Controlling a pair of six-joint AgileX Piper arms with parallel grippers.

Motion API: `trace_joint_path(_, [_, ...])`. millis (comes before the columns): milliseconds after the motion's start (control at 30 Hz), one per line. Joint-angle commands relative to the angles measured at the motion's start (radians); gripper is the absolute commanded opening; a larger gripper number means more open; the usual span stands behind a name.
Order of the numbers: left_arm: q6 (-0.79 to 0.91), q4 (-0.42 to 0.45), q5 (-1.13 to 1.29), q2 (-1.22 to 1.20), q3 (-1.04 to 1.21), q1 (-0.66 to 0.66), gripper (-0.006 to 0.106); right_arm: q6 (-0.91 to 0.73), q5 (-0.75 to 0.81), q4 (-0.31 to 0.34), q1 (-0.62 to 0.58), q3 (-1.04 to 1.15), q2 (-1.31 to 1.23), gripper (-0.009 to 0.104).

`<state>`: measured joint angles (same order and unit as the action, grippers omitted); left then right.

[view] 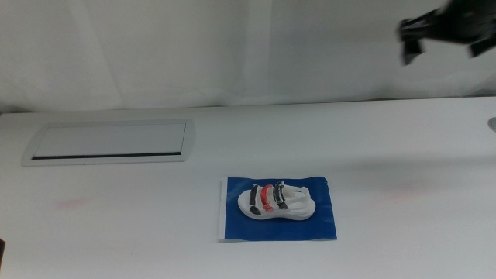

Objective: Use one arm to grab the shoe from the table and place it on the mat.

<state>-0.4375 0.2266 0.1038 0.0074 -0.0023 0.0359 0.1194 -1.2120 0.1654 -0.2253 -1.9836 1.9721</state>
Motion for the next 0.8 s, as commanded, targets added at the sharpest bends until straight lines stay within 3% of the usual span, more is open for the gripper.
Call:
trace_joint_path(0, [-0.001,0.001,-0.005,-0.04,0.038,-0.003,-0.003,-0.023,0.01,0.008,0.04,0.037,-0.065,0.103])
trace_joint_path(100, [-0.001,0.001,-0.005,-0.04,0.038,-0.003,-0.003,-0.048,0.043,-0.001,0.074,0.105,-0.141,0.101])
trace_joint_path(200, [-0.001,0.001,-0.005,-0.04,0.038,-0.003,-0.003,-0.048,0.106,-0.003,0.078,0.211,-0.242,0.091])
trace_joint_path(300, [-0.001,0.001,-0.005,-0.04,0.038,-0.003,-0.003,-0.043,0.201,-0.004,0.078,0.339,-0.358,0.06])
trace_joint_path(400, [-0.001,0.001,-0.005,-0.04,0.038,-0.003,-0.003,-0.038,0.317,-0.001,0.078,0.48,-0.488,0.008])
trace_joint_path(433, [-0.001,0.001,-0.005,-0.04,0.038,-0.003,-0.003,-0.026,0.35,0.001,0.078,0.531,-0.536,-0.002])
trace_joint_path(767, [-0.001,0.001,-0.005,-0.04,0.038,-0.003,-0.003,-0.019,0.579,0.017,0.078,1.029,-1.041,-0.003])
